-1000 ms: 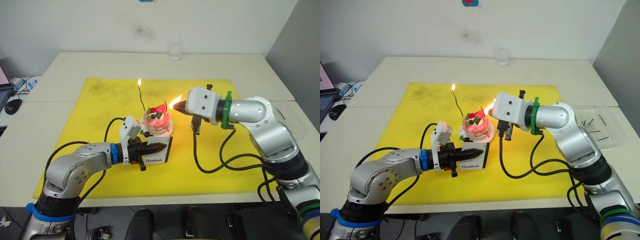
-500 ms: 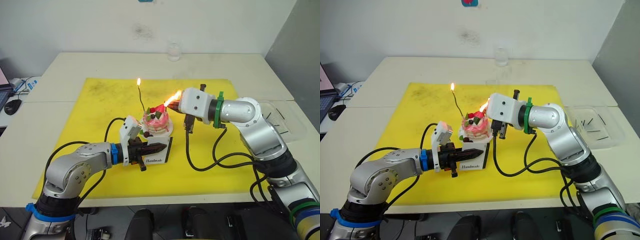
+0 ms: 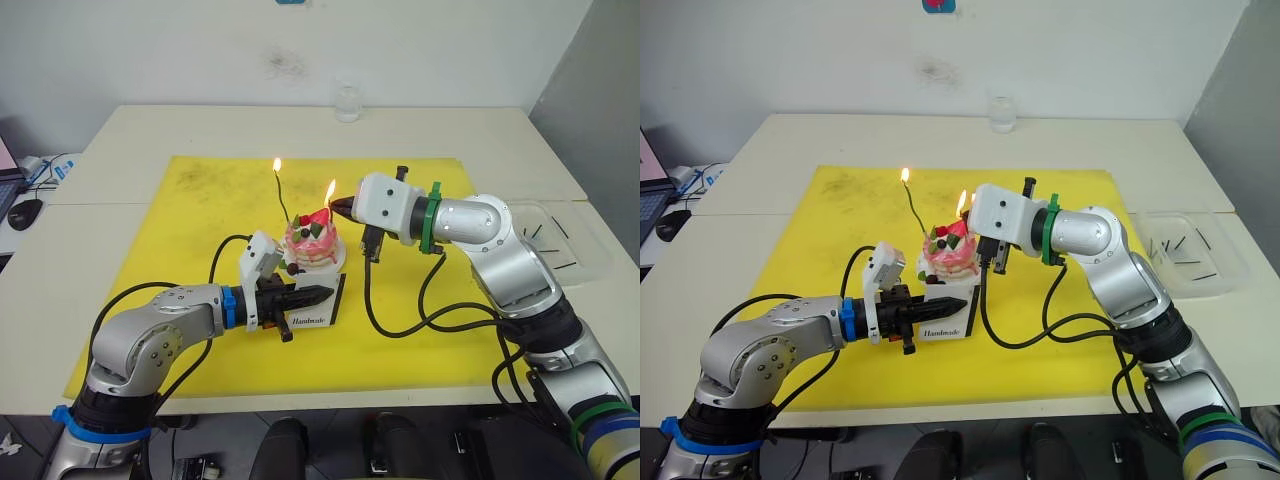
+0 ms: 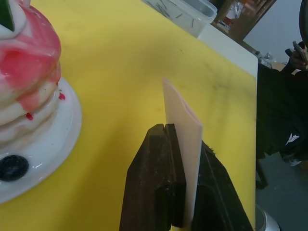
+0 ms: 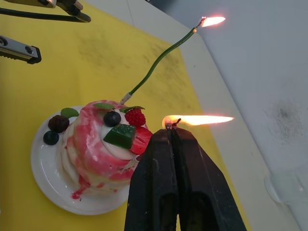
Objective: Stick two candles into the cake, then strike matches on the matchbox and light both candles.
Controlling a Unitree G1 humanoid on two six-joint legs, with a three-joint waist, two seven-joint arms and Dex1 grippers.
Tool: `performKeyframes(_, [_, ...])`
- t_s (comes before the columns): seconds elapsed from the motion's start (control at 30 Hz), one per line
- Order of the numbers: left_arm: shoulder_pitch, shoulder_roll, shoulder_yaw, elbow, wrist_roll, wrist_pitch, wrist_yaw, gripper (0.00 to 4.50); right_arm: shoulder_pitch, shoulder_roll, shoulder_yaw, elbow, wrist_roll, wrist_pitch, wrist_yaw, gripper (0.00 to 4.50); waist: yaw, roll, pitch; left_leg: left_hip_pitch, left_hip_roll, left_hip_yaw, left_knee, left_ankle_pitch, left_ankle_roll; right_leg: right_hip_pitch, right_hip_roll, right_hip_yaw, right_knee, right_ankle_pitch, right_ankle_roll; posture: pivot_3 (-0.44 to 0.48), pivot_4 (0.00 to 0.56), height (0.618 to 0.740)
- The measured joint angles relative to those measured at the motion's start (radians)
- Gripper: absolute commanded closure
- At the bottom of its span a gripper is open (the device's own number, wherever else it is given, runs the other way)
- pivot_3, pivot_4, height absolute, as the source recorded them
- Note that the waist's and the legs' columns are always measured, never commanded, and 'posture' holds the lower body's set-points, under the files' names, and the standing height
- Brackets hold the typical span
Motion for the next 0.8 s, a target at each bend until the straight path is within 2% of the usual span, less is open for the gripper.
performKeyframes(0.8, [0.000,0.000,-0.017,0.002,0.002,-0.004,-0.005,4.50,0.000,-0.013,-0.002,-0.021,0.004,0.021,0.006,4.46,0.000,0.000,0.000,0.000,0.000,-0.002,0.000,0.000,0.000,0.000,0.000,0.000,0.000,0.000,0.000,0.000,0.150,0.740])
